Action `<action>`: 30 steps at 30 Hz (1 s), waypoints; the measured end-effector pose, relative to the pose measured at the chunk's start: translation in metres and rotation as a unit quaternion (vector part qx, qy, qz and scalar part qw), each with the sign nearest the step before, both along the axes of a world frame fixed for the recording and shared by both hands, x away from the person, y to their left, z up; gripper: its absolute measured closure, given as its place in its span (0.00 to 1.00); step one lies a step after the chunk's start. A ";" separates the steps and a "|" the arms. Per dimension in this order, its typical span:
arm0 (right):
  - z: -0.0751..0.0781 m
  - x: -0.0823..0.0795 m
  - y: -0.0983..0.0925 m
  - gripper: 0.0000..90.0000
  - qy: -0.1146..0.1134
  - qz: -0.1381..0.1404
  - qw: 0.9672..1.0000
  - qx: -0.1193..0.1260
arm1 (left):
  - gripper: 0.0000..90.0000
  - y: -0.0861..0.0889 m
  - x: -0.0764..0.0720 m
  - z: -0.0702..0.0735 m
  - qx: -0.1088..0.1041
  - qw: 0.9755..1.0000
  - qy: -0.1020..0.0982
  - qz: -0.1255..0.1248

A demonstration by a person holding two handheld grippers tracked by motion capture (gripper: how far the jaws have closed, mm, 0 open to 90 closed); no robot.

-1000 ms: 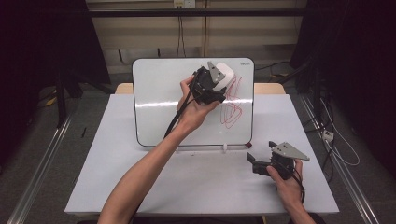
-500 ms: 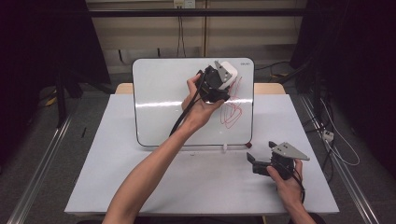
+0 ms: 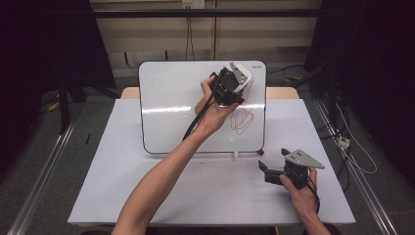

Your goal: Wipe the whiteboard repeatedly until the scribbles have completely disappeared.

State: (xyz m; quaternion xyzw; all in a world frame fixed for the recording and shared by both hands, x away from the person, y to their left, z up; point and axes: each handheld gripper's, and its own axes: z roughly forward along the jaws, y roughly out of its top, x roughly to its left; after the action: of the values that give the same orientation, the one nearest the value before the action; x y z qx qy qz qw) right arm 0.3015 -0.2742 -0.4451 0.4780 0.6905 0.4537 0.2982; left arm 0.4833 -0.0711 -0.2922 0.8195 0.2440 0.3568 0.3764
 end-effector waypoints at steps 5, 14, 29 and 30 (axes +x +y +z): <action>0.000 0.000 0.000 0.06 -0.001 0.001 1.000 -0.001 | 0.34 -0.002 0.002 -0.004 0.015 1.000 -0.010 0.008; 0.000 0.000 0.000 0.06 -0.001 0.000 1.000 0.000 | 0.34 -0.005 0.001 -0.006 0.018 1.000 -0.017 0.014; 0.000 0.000 0.001 0.06 -0.001 0.000 1.000 -0.001 | 0.34 -0.009 -0.002 -0.010 0.023 0.999 -0.024 0.017; 0.000 0.000 0.001 0.06 -0.001 0.001 1.000 -0.002 | 0.34 -0.009 -0.002 -0.011 0.025 0.999 -0.023 0.016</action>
State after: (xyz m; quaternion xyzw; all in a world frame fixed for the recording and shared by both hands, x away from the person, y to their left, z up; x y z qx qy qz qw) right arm 0.3012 -0.2736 -0.4449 0.4765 0.6915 0.4532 0.2991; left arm 0.4815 -0.0798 -0.3027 0.8162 0.2390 0.3875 0.3557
